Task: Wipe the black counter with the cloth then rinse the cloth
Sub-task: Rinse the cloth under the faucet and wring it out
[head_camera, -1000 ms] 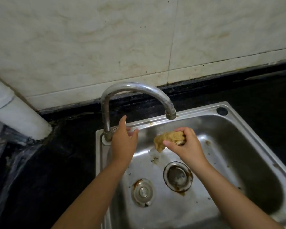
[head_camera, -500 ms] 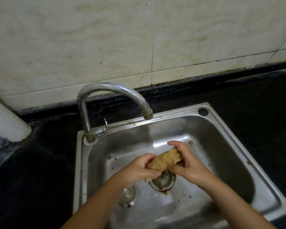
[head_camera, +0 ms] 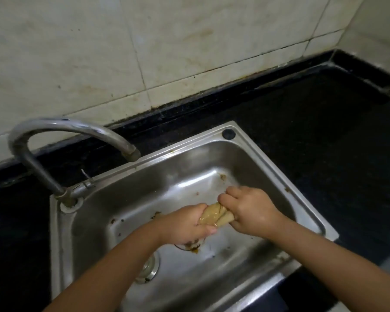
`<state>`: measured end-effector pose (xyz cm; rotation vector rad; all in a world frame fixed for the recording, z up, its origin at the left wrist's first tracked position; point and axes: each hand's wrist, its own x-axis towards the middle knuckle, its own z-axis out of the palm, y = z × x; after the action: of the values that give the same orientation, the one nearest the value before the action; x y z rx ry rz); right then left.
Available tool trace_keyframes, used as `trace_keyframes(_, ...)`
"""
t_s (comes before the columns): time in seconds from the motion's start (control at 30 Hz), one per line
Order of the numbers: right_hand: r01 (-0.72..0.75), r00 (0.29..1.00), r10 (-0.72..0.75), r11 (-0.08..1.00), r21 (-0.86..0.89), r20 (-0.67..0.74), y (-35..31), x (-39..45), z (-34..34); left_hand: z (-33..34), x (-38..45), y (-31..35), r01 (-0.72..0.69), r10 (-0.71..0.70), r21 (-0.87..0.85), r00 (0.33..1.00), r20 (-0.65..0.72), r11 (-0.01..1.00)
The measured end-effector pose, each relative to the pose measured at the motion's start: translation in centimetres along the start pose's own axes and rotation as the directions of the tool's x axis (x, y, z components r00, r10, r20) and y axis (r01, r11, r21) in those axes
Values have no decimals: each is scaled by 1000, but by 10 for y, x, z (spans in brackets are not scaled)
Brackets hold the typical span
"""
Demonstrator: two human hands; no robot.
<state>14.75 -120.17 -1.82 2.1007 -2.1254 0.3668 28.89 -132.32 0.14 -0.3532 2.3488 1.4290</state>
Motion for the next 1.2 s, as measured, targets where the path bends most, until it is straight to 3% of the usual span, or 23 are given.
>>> trace_keyframes(0.07, -84, 971, 68, 995, 60, 231, 4, 0, -14, 6, 7, 8, -63, 84, 297, 995, -59, 953)
trace_keyframes(0.1, -181, 920, 125, 976, 120, 372, 5, 2, -20, 10, 11, 11, -79, 117, 389, 990, -74, 918)
trace_keyframes(0.13, -327, 827, 168, 920, 216, 536, 7, 4, -24, 12, 15, 13, -80, 132, 464, 988, -81, 882)
trace_keyframes(0.2, -620, 605, 148, 704, 346, 782, 16, 6, -25, 17, 25, 14, -99, 192, 627, 978, -82, 772)
trace_keyframes(0.27, -781, 446, 81, 522, 344, 891, 26, 4, -24, 21, 36, 16, -124, 299, 800, 951, -73, 587)
trace_keyframes(0.33, -863, 335, -18, 396, 315, 942, 34, 0, -29, 27, 44, 20, -132, 339, 796, 936, -97, 590)
trace_keyframes(0.37, -882, 319, -66, 344, 321, 946, 38, -3, -31, 30, 48, 19, -165, 398, 795, 912, -103, 584)
trace_keyframes(0.47, -881, 354, -56, 314, 353, 933, 49, -13, -44, 36, 55, 25, -156, 443, 774, 879, -175, 614)
trace_keyframes(0.5, -855, 388, -8, 370, 363, 922, 51, -18, -47, 38, 53, 32, -149, 433, 745, 878, -203, 650)
trace_keyframes(0.57, -757, 536, 168, 530, 382, 827, 55, -32, -52, 44, 49, 43, -70, 325, 664, 907, -267, 744)
trace_keyframes(0.63, -569, 779, 340, 737, 365, 527, 54, -49, -58, 48, 46, 55, -59, 203, 438, 935, -291, 897)
trace_keyframes(0.67, -421, 897, 330, 843, 335, 295, 52, -57, -60, 47, 44, 65, -58, 140, 270, 945, -296, 961)
trace_keyframes(0.7, -273, 962, 262, 926, 259, 75, 49, -64, -59, 44, 40, 74, -68, 87, 70, 947, -310, 995)
trace_keyframes(0.73, -170, 978, 186, 973, 154, -93, 47, -69, -58, 42, 37, 82, -67, 15, -171, 957, -289, 983)
trace_keyframes(0.8, -105, 953, 108, 994, 26, -283, 47, -69, -58, 43, 29, 95, -45, -40, -578, 990, -132, 815)
trace_keyframes(0.83, -94, 931, 94, 995, 17, -353, 49, -64, -60, 43, 26, 101, -25, -22, -699, 998, -59, 715)
trace_keyframes(0.9, -10, 902, 9, 1000, -2, -432, 53, -52, -70, 44, 20, 109, 3, 25, -785, 999, 24, 620)
trace_keyframes(0.97, 123, 915, -147, 989, -87, -377, 62, -40, -82, 40, 15, 114, 43, -32, -737, 999, 29, 675)
trace_keyframes(1.0, 165, 932, -194, 979, -118, -307, 67, -35, -85, 39, 14, 115, 46, -72, -642, 997, -14, 765)
trace_keyframes(1.07, 199, 967, -214, 973, -118, -135, 68, -26, -92, 35, 13, 117, 38, -86, -282, 984, -158, 959)
trace_keyframes(1.1, 198, 979, -202, 974, -109, -27, 66, -23, -95, 35, 14, 118, 21, -38, -79, 975, -220, 997)
trace_keyframes(1.17, 133, 963, -117, 990, -48, 242, 58, -18, -101, 34, 16, 115, 35, 19, 214, 970, -242, 976)
trace_keyframes(1.2, 66, 923, -67, 998, 16, 379, 53, -17, -101, 35, 18, 113, 76, -3, 325, 976, -218, 943)
